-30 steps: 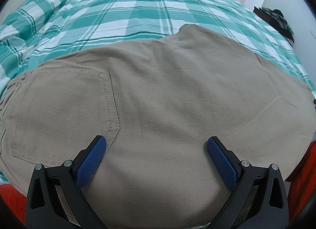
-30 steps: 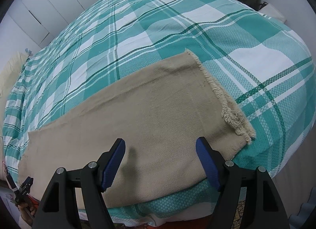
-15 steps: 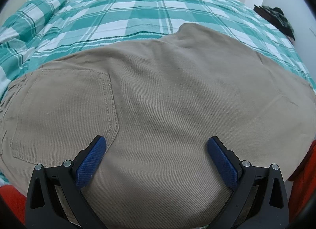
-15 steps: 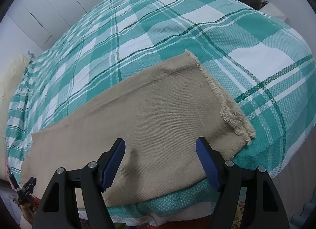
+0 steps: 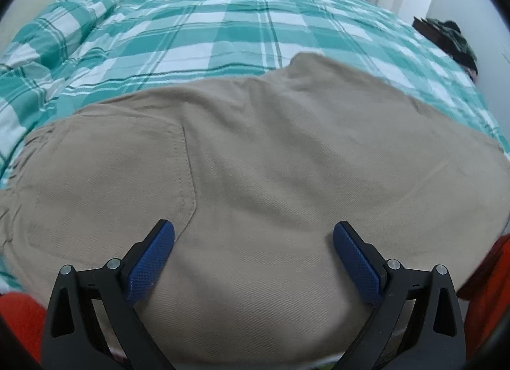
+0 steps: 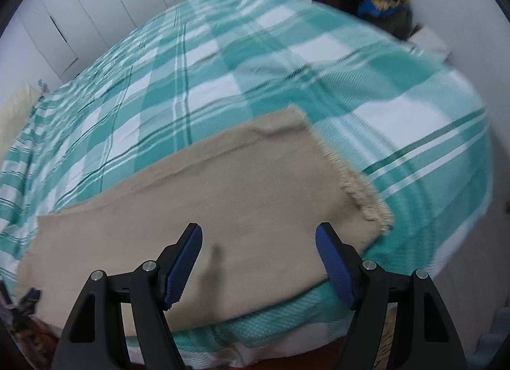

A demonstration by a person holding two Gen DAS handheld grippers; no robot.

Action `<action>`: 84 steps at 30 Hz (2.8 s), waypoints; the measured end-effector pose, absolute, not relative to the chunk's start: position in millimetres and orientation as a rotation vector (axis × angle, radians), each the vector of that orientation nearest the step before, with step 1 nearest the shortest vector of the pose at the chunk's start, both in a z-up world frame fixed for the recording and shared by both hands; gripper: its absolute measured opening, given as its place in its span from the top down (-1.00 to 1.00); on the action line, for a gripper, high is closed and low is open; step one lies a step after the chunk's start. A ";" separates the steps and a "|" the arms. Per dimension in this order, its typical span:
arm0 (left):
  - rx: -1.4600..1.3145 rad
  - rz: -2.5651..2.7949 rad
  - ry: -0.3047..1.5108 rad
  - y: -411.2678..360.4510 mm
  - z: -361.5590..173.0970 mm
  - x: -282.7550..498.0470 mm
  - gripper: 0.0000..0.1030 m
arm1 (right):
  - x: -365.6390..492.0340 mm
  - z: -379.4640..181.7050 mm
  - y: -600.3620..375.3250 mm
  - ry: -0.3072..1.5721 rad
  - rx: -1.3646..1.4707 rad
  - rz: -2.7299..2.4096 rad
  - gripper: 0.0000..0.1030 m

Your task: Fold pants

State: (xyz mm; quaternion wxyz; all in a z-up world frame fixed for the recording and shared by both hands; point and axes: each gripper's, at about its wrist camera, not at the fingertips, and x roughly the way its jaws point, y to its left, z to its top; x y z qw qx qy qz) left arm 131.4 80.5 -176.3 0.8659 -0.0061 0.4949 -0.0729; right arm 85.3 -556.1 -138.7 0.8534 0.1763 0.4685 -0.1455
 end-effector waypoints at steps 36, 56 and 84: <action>0.307 -0.698 1.132 -215.3 -163.8 108.4 -0.91 | -6.9 -179.2 -596.0 0.611 1.260 -0.081 -0.43; 0.297 -0.701 1.125 -213.3 -166.3 107.0 -0.92 | 22.7 -180.1 -607.2 0.624 1.252 -0.055 -0.14; -0.234 -0.365 1.015 62.3 -109.9 140.8 -0.94 | 85.6 35.7 -381.1 0.559 0.391 0.160 0.86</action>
